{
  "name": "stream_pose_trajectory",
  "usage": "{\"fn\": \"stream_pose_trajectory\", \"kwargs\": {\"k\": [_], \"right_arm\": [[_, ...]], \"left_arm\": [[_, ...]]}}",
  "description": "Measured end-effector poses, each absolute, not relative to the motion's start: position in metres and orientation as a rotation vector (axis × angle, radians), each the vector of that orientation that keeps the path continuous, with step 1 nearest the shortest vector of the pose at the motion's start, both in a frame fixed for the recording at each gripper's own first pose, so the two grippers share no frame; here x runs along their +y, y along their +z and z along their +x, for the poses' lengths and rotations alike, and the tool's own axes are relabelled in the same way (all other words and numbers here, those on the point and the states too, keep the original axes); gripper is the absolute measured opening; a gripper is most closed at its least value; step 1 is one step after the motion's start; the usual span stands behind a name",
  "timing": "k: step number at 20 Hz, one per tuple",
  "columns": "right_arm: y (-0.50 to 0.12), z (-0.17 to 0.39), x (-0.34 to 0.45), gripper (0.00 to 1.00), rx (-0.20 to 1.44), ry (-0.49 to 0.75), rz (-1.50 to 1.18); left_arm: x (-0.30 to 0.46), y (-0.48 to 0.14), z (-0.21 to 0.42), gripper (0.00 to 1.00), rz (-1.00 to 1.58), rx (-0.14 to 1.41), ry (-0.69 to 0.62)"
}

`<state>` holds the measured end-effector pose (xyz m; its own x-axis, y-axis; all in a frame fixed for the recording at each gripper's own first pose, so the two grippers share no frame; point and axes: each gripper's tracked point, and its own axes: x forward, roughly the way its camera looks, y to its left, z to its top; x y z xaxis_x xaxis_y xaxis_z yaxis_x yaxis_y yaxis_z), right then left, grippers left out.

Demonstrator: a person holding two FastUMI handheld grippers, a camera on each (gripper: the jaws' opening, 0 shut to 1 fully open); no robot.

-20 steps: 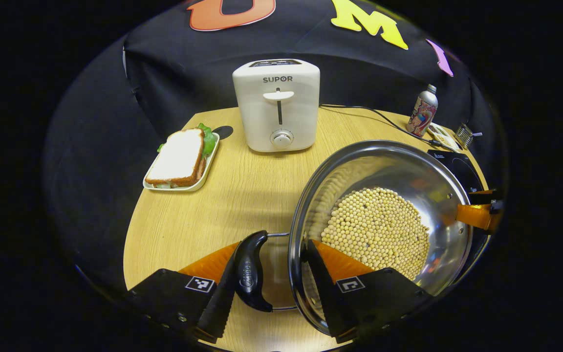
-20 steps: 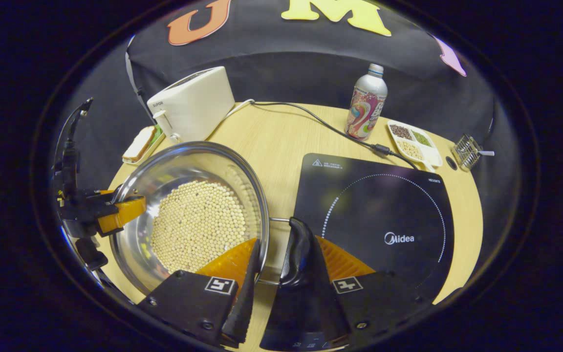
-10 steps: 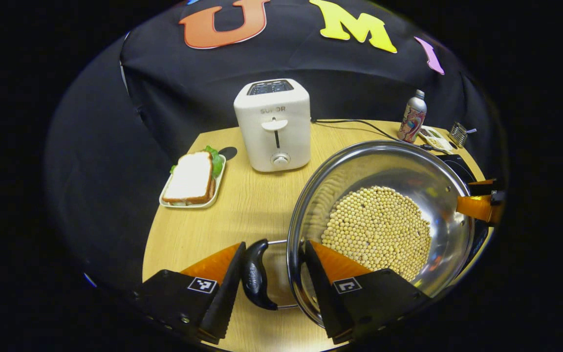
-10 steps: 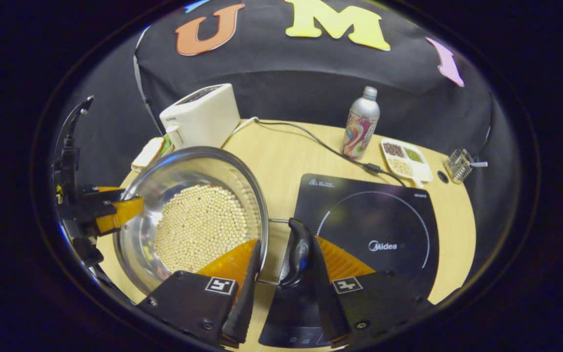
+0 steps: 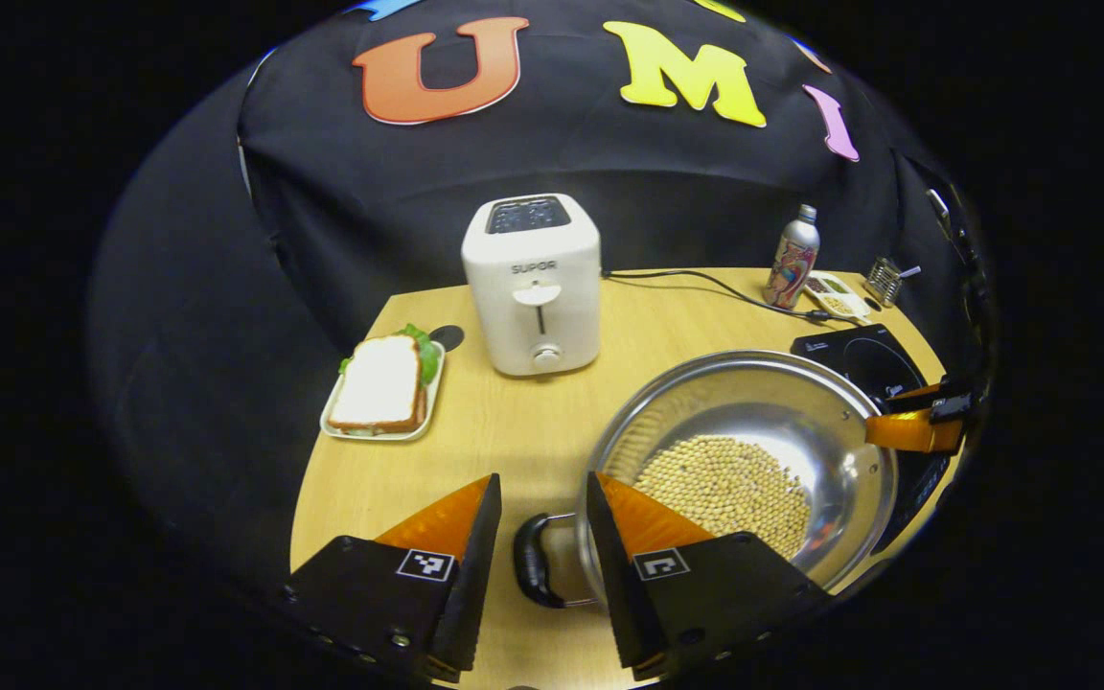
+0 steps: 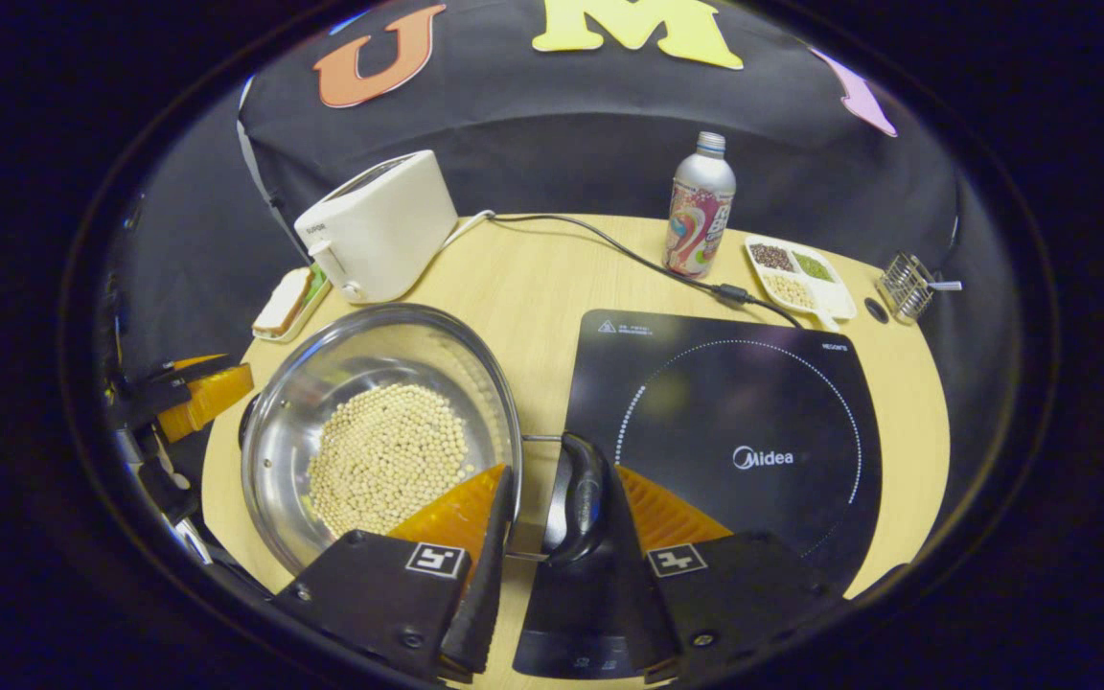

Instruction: First push the handle of the pot to place it horizontally, then grasp the pot with both hands and set it on the induction cooktop.

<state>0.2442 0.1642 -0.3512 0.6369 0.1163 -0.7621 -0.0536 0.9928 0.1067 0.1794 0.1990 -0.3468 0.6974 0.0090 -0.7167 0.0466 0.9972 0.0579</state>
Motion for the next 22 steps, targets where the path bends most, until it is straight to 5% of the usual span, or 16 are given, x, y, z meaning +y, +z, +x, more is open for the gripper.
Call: {"fn": "stream_pose_trajectory", "kwargs": {"k": [3,5,11,12,13,19,21,22], "right_arm": [[-0.352,0.245,0.164,0.53,0.88,0.1,0.064],[-0.353,0.247,0.163,0.53,0.883,0.098,0.059],[-0.35,0.246,0.162,0.53,0.878,0.096,0.05],[-0.35,0.246,0.162,0.55,0.876,0.095,0.048],[-0.35,0.247,0.162,0.55,0.876,0.096,0.047],[-0.354,0.245,0.161,0.53,0.888,0.095,0.06],[-0.355,0.245,0.161,0.55,0.89,0.094,0.056],[-0.356,0.246,0.161,0.55,0.892,0.096,0.058]], "left_arm": [[0.209,-0.359,0.168,0.63,0.005,0.841,-0.004],[0.212,-0.36,0.166,0.94,0.006,0.838,0.002],[0.177,-0.353,0.149,0.96,-0.07,0.87,-0.107],[0.179,-0.359,0.147,0.85,-0.051,0.892,-0.106],[0.18,-0.368,0.144,0.96,-0.04,0.919,-0.102],[0.169,-0.403,0.148,0.96,-0.084,1.02,-0.117],[0.176,-0.407,0.151,0.73,-0.04,1.034,-0.098],[0.175,-0.409,0.151,0.87,-0.042,1.038,-0.096]]}}
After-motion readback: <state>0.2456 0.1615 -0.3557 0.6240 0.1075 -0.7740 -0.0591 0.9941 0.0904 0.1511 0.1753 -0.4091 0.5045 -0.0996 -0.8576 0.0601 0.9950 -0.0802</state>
